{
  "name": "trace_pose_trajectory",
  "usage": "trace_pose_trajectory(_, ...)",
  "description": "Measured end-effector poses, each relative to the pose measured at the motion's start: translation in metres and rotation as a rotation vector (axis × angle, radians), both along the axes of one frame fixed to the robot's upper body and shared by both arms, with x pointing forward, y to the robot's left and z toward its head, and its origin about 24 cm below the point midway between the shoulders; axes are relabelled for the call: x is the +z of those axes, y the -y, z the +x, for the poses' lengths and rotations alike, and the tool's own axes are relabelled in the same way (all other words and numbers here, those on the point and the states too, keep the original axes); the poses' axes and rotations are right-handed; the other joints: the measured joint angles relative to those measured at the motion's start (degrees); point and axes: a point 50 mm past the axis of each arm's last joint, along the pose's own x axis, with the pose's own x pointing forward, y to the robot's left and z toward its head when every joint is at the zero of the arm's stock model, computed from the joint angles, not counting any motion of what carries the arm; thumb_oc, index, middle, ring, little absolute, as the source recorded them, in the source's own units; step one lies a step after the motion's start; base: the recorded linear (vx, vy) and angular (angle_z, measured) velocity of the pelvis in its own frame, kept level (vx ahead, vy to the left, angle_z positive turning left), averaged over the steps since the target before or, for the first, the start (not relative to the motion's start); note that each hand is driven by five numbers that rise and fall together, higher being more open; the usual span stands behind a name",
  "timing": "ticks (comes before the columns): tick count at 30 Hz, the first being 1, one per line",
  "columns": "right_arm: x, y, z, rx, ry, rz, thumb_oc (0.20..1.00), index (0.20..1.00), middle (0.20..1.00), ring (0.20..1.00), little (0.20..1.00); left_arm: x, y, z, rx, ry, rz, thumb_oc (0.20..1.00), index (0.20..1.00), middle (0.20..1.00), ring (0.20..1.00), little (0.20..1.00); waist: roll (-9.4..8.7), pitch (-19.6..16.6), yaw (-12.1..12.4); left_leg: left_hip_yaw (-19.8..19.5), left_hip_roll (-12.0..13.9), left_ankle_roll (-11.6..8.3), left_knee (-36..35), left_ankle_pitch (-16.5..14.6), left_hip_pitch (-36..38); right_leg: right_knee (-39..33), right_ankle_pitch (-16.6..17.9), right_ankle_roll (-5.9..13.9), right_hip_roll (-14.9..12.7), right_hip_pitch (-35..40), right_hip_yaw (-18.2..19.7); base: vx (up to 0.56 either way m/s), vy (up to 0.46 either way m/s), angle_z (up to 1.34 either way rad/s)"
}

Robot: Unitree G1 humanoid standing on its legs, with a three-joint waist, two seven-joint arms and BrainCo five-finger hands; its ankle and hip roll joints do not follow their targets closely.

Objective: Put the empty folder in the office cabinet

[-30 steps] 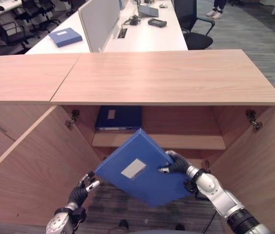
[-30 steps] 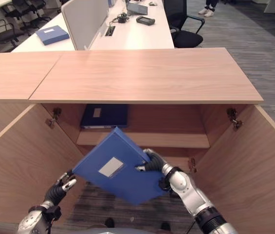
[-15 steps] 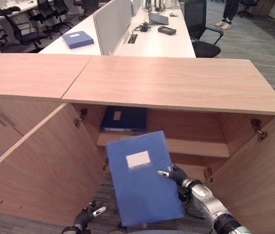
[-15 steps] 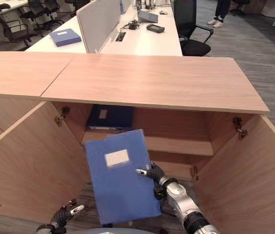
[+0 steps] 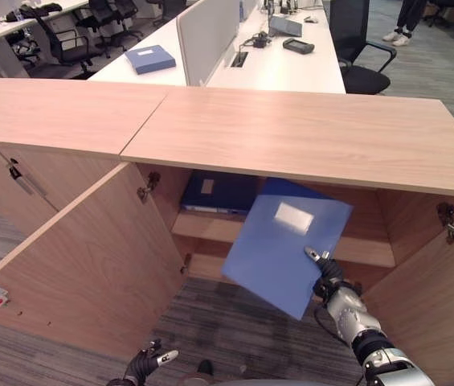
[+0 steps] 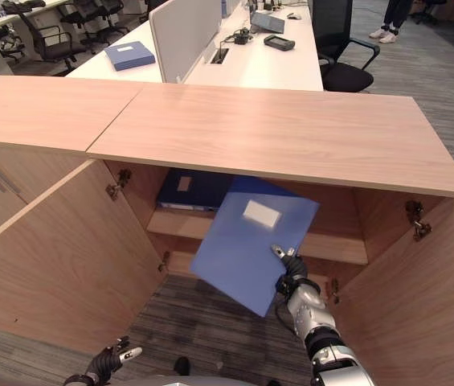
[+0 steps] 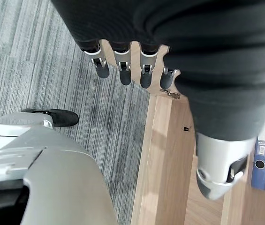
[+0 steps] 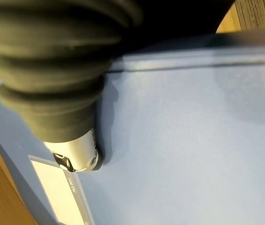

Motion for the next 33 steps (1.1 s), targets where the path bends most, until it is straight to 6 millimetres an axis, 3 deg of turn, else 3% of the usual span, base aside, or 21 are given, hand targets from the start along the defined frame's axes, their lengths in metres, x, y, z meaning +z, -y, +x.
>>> trace_pose_trajectory(3, 0.007, 0.010, 0.011, -0.159, 0.024, 0.102, 0.200, 0.200, 0.200, 0.200, 0.200, 0.003, 0.001, 0.007, 0.004, 0.027, 0.001, 1.000, 1.000, 1.000, 1.000, 1.000, 0.46, 0.2, 0.8, -0.6, 0.0, -0.08, 0.0, 0.2, -0.4, 0.0, 0.0, -0.01, 0.0, 0.0, -0.6, 0.01, -0.009, 0.12)
trace_pose_trajectory(10, 0.049, 0.025, 0.049, -0.422, 0.196, 0.279, 0.200, 0.200, 0.200, 0.200, 0.200, 0.006, 0.007, 0.018, 0.003, 0.064, -0.004, 1.000, 1.000, 1.000, 1.000, 1.000, 2.43, 1.3, 2.5, -2.5, -0.1, -0.21, 0.0, 1.1, -2.1, 0.0, 0.0, 0.00, 0.1, -0.8, -2.4, -0.02, 0.002, 0.12)
trace_pose_trajectory(17, 0.065, 0.051, 0.051, -0.658, 0.281, 0.417, 0.200, 0.200, 0.200, 0.200, 0.200, 0.005, 0.011, 0.019, -0.023, 0.060, -0.002, 1.000, 1.000, 1.000, 1.000, 1.000, 5.28, 2.9, 3.2, -4.4, -0.3, -0.22, 0.1, 1.8, -4.2, 0.0, 0.0, -0.01, 0.0, -1.8, -4.2, -0.02, 0.014, 0.14)
trace_pose_trajectory(19, 0.072, 0.074, 0.051, -0.767, 0.277, 0.428, 0.200, 0.200, 0.200, 0.200, 0.200, 0.006, 0.014, 0.022, -0.038, 0.066, -0.007, 1.000, 1.000, 1.000, 1.000, 1.000, 6.64, 3.3, 3.8, -4.6, -0.4, -0.23, 0.1, 2.2, -5.5, 0.0, 0.1, 0.02, 0.0, -2.7, -4.3, -0.03, 0.020, 0.07)
trace_pose_trajectory(23, 0.082, 0.093, 0.049, -0.837, 0.306, 0.422, 0.200, 0.200, 0.200, 0.200, 0.200, 0.005, 0.016, 0.019, -0.047, 0.059, -0.005, 1.000, 1.000, 1.000, 1.000, 1.000, 8.19, 3.9, 4.0, -4.8, -0.5, -0.26, 0.1, 2.3, -6.0, 0.0, 0.1, 0.06, -0.2, -3.1, -4.5, -0.05, 0.026, 0.02)
trace_pose_trajectory(29, 0.132, 0.121, 0.064, -0.912, 0.463, 0.470, 0.200, 0.200, 0.200, 0.200, 0.200, 0.010, 0.027, 0.029, -0.094, 0.105, -0.030, 1.000, 1.000, 1.000, 1.000, 1.000, 11.78, 4.5, 4.3, -5.0, -1.0, 0.01, 0.1, 2.8, -8.2, 0.0, 0.3, 0.33, -0.7, -5.2, -4.6, -0.02, 0.016, 0.03)
trace_pose_trajectory(33, 0.161, 0.139, 0.068, -0.950, 0.528, 0.463, 0.200, 0.200, 0.200, 0.200, 0.200, 0.015, 0.039, 0.038, -0.130, 0.154, -0.070, 1.000, 1.000, 1.000, 1.000, 1.000, 12.92, 4.8, 4.7, -5.3, -1.2, 0.05, 0.1, 3.1, -9.6, 0.1, 0.4, 0.46, -0.8, -6.3, -5.2, -0.05, 0.012, 0.05)
